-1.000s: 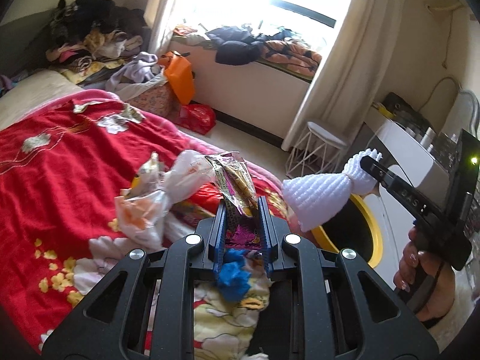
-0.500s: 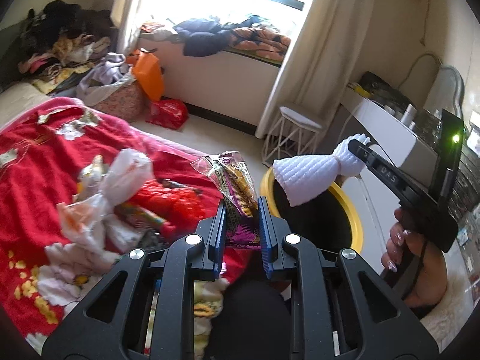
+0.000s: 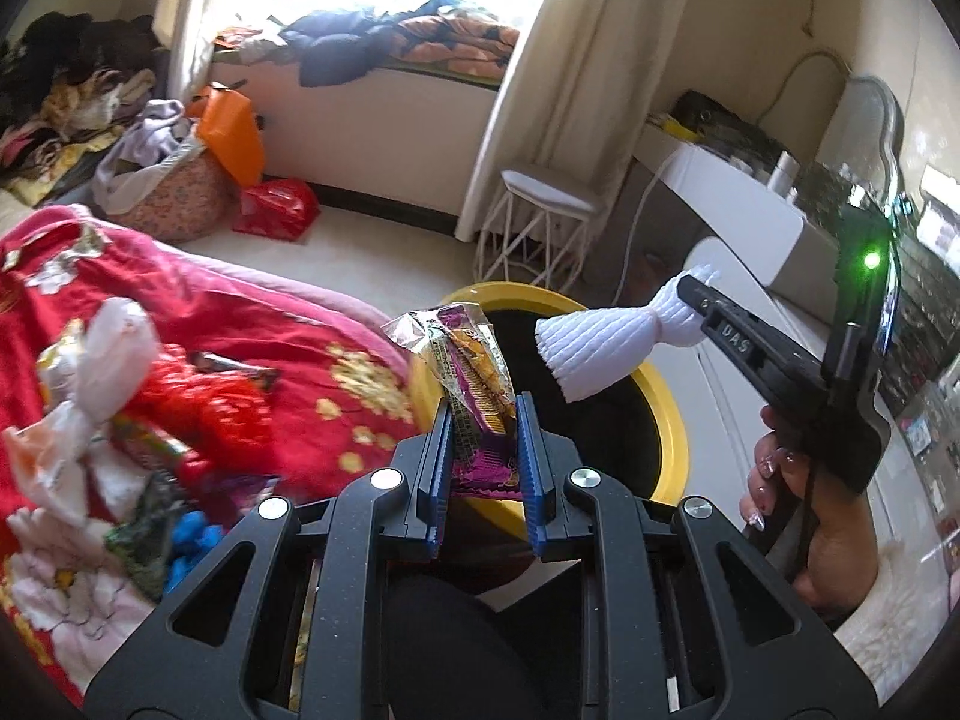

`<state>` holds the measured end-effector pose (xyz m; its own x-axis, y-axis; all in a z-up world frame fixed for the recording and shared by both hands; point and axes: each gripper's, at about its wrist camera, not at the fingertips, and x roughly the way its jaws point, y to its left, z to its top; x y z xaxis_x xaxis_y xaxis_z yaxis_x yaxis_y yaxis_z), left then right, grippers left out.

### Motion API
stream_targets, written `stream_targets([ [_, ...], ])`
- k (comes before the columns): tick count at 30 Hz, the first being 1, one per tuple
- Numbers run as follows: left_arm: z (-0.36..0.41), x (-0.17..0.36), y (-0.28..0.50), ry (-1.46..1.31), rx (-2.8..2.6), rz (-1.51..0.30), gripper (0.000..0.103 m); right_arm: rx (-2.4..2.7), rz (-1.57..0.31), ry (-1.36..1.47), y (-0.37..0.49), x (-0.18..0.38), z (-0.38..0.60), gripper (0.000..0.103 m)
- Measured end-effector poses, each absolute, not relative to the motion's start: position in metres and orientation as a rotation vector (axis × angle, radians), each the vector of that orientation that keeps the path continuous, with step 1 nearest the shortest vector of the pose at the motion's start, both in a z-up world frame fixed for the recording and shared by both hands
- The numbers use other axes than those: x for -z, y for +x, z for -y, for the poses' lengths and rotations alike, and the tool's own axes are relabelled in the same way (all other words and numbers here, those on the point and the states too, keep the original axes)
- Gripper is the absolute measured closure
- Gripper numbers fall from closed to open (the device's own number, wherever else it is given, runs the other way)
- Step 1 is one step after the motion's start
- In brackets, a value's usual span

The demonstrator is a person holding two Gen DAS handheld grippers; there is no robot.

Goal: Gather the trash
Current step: 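Carry the wrapper with the left tool while the right tool carries the mesh sleeve to the yellow bin, then open the right tool over the bin while the left tool releases the wrapper into it, then move both open tools back over the trash on the bed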

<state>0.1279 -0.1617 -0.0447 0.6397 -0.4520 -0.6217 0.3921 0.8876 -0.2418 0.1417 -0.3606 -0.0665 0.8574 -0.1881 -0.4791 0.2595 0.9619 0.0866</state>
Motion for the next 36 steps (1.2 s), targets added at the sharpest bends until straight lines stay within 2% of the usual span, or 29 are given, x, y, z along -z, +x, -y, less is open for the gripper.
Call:
stream_targets([
  [8,0.205,0.07,0.15,-0.027,0.533,-0.793,0.088,0.272,-0.564,0.176,0.15,0.098,0.389,0.089],
  [14,0.221,0.086,0.165,-0.009,0.547,-0.824,0.087,0.235,-0.62,0.205,0.152,0.11,0.398,0.083],
  [16,0.219,0.088,0.166,-0.013,0.542,-0.826,0.081,0.219,-0.627,0.218,0.152,0.112,0.398,0.077],
  [18,0.216,0.088,0.167,-0.022,0.53,-0.822,0.06,0.208,-0.628,0.222,0.152,0.111,0.399,0.067],
  [22,0.209,0.083,0.163,-0.038,0.512,-0.798,0.047,0.19,-0.617,0.217,0.151,0.107,0.394,0.06],
  [24,0.202,0.079,0.161,-0.046,0.494,-0.783,0.034,0.183,-0.607,0.214,0.149,0.104,0.393,0.054],
  [26,0.196,0.074,0.158,-0.057,0.486,-0.77,0.03,0.168,-0.592,0.215,0.147,0.1,0.389,0.052],
  [30,0.182,0.064,0.15,-0.052,0.446,-0.735,0.012,0.137,-0.571,0.219,0.144,0.091,0.379,0.046],
  [33,0.17,0.057,0.144,-0.047,0.417,-0.702,0.011,0.109,-0.553,0.207,0.141,0.084,0.366,0.038],
  [36,0.156,0.05,0.138,-0.043,0.377,-0.67,0.011,0.081,-0.54,0.195,0.139,0.077,0.353,0.036],
])
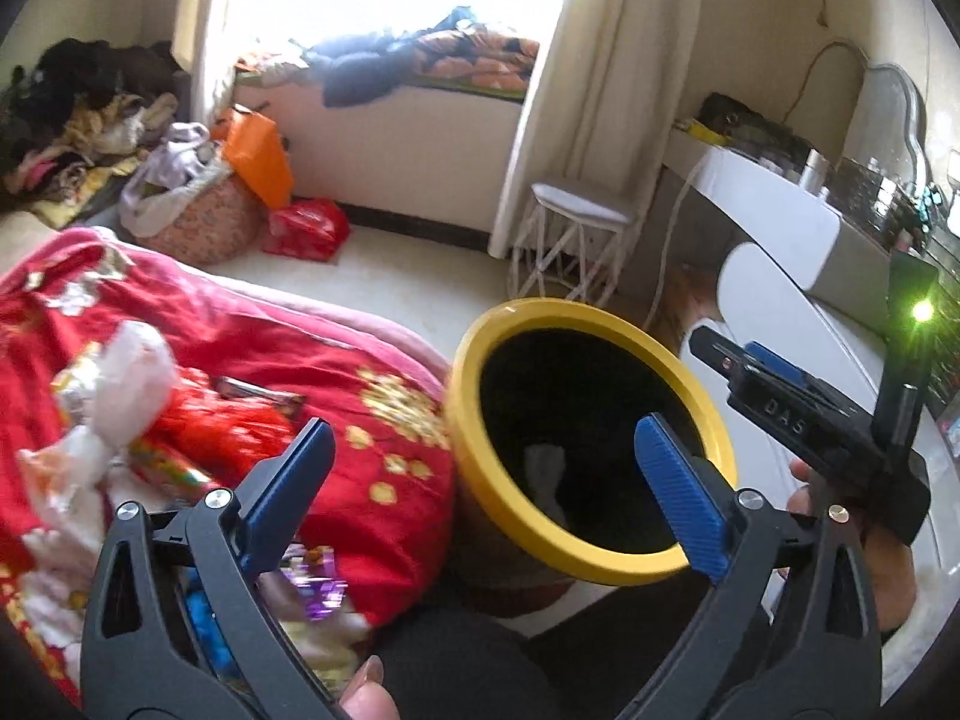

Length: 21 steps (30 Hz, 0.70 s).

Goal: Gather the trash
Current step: 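Move both open tools back over the trash on the bed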

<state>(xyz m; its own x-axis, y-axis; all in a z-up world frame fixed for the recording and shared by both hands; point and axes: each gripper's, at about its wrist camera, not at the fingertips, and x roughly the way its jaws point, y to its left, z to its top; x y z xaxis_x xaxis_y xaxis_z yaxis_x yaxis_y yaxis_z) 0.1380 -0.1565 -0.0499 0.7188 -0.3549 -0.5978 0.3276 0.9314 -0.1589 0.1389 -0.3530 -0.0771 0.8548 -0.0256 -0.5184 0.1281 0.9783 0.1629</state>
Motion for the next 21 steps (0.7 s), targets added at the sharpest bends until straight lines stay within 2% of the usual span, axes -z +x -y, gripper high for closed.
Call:
stream_targets([
  [21,0.064,0.02,0.115,-0.103,0.194,-0.533,0.011,-0.145,-0.536,0.154,0.12,0.054,0.248,0.023],
])
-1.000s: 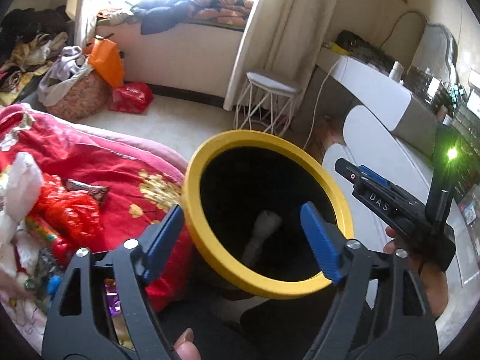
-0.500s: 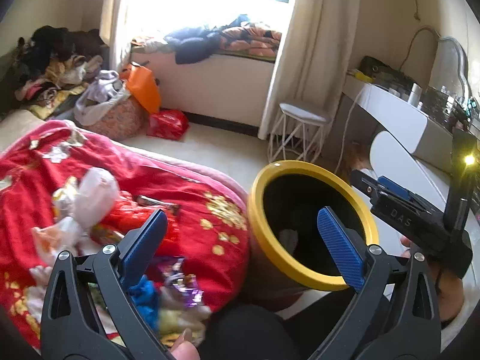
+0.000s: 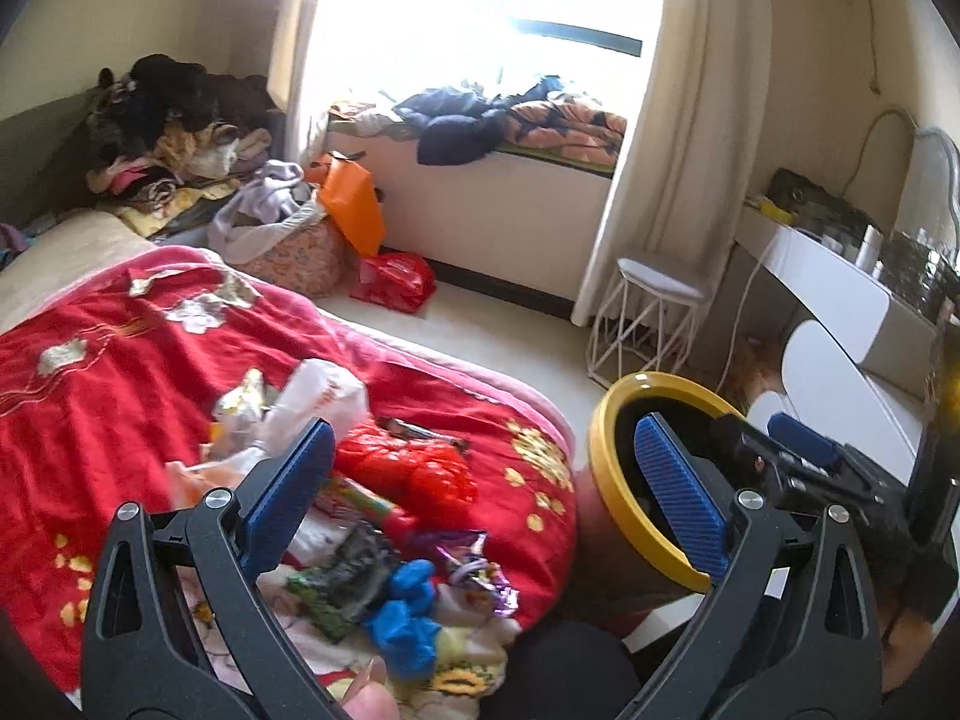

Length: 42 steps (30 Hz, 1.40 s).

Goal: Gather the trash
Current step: 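Move both open tools back over the trash on the bed, then grasp the white plastic bag with the left tool while the right tool grasps the blue glove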

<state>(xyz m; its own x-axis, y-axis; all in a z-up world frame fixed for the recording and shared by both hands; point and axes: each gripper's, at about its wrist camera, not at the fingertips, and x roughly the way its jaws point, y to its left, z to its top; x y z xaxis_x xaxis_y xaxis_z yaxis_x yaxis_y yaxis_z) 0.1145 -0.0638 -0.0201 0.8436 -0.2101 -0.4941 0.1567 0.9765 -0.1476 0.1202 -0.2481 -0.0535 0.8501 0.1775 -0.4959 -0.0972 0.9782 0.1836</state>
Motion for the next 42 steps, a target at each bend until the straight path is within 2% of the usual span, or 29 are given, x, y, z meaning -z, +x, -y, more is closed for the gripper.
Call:
stream_targets([
  [23,-0.029,0.027,0.113,-0.176,0.018,-0.525,0.011,-0.36,-0.616,0.021,0.102,0.064,0.143,0.019],
  [42,-0.095,0.084,0.133,-0.32,-0.058,-0.692,0.011,-0.402,-0.822,-0.007,0.116,0.115,0.095,0.019],
])
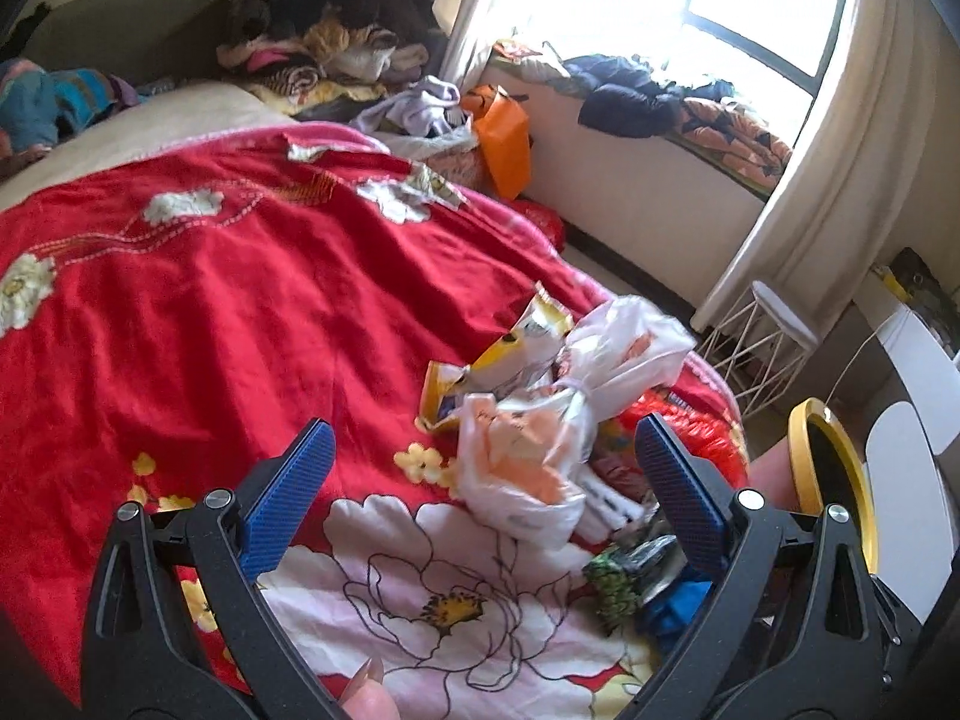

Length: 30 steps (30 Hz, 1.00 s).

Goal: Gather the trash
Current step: 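Grasp the white plastic bag with the left tool while the right tool grasps the blue glove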

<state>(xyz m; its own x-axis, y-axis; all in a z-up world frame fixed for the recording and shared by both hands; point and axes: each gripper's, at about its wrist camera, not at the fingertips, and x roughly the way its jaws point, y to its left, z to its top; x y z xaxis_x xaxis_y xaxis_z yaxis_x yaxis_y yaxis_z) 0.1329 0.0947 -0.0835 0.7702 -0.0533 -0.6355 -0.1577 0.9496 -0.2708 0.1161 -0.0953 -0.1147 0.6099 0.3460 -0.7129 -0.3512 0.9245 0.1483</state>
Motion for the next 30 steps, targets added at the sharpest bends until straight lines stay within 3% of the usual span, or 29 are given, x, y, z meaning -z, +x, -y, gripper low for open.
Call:
stream_targets([
  [7,-0.094,0.099,0.143,-0.34,-0.002,-0.728,0.011,-0.417,-0.876,-0.001,0.123,0.127,0.09,0.024],
  [14,-0.088,0.109,0.155,-0.324,0.031,-0.748,0.011,-0.443,-0.922,-0.014,0.124,0.137,0.084,0.052],
  [20,-0.084,0.117,0.159,-0.327,0.053,-0.777,0.03,-0.462,-0.933,-0.023,0.122,0.141,0.085,0.082],
  [22,-0.083,0.118,0.159,-0.319,0.054,-0.783,0.039,-0.468,-0.923,-0.027,0.121,0.139,0.085,0.084],
  [24,-0.082,0.118,0.159,-0.316,0.052,-0.787,0.054,-0.475,-0.915,-0.022,0.12,0.136,0.085,0.086],
  [30,-0.078,0.112,0.154,-0.288,0.055,-0.781,0.067,-0.489,-0.88,0.001,0.112,0.123,0.092,0.086],
])
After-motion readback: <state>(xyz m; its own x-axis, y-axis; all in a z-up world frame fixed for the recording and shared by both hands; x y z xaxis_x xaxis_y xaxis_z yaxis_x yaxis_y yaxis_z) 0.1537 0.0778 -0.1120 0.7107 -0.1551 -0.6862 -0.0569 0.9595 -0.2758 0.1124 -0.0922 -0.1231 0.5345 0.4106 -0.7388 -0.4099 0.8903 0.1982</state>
